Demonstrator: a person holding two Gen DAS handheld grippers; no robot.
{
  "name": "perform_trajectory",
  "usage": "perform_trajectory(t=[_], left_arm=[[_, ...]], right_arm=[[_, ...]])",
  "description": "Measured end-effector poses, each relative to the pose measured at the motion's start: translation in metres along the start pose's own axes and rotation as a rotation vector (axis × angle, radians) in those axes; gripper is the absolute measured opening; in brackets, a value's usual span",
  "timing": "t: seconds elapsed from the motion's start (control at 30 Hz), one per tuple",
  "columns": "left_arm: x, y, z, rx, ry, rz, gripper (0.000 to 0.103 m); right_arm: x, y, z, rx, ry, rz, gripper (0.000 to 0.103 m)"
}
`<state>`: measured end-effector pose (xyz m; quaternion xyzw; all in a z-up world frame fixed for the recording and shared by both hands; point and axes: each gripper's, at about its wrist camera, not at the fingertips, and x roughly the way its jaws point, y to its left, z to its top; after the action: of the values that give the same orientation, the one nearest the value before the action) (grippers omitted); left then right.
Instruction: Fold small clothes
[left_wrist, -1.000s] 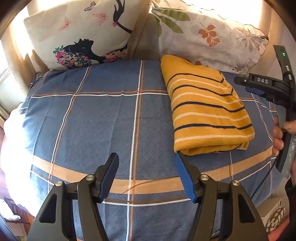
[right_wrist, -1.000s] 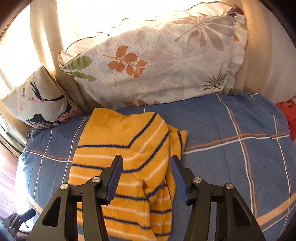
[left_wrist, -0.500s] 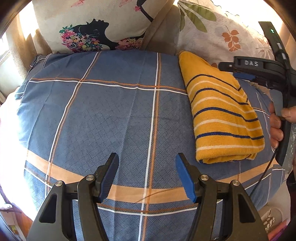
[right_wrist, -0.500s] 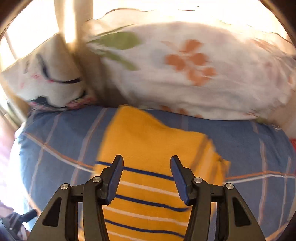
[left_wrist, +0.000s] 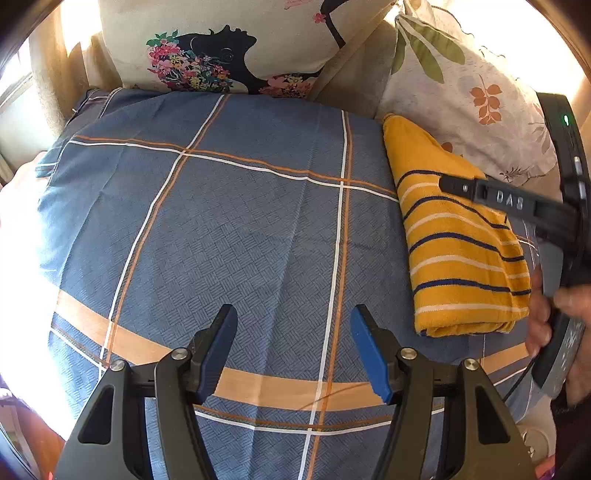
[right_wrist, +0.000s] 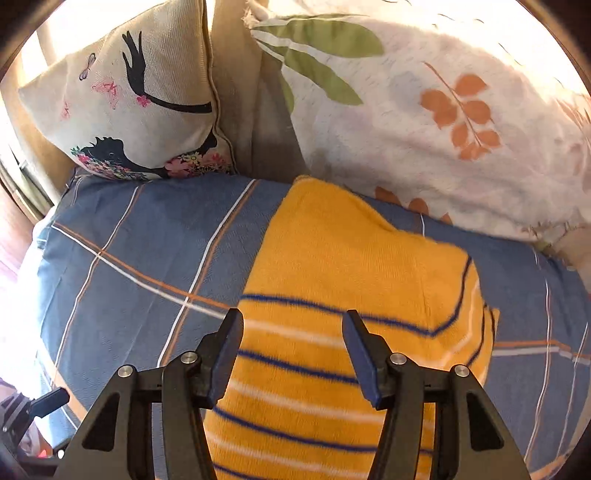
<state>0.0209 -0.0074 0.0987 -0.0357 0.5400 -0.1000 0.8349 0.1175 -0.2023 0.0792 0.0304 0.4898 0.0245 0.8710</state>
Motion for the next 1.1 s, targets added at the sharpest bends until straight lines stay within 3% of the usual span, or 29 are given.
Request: perform_trajectory(t=[0.1,0.27,0.37,0.53,0.6,0.77,0.9,1.0,1.1], left_arm=[[0.001,-0.004,-0.001,0.008,0.006,-0.012,0.063],[0.000,-0.019,-0.007,0.042,0.015,-0.024,0.063],[-0.002,-0.028,-0.010,0.046,0.011,-0.035,0.063],[-0.006,-0.049,-0.017,0.062,-0.005,-0.047,0.063],[-0.011,-0.060,-0.022,0.071,-0.025,-0.050,0.063],[-0.028,-0.088,-0.034,0.103,-0.118,-0.055,0.064],[-0.017,-0.115,-0.019,0.159,-0.170,-0.072,0.072],[0.025,-0.131,-0.001,0.206,-0.112,-0.029,0.072],[0.061,-0.127,-0.002,0.178,-0.014,0.003,0.072]], right_arm=[[0.010,0.004,-0.028,-0.007,0.044,-0.015,0.062],[-0.014,-0.006,-0.061,-0.021,0.007,-0.026,0.070],[-0.019,-0.031,-0.085,0.019,0.053,-0.076,0.071],[-0.042,-0.077,-0.131,0.162,0.053,-0.053,0.071],[-0.054,-0.089,-0.142,0.205,0.047,-0.083,0.072],[-0.082,-0.113,-0.167,0.325,0.017,-0.041,0.072],[-0.092,-0.120,-0.181,0.332,0.017,-0.038,0.072],[-0.093,-0.127,-0.190,0.334,0.021,-0.042,0.072],[-0.097,-0.137,-0.202,0.365,0.026,-0.032,0.072]])
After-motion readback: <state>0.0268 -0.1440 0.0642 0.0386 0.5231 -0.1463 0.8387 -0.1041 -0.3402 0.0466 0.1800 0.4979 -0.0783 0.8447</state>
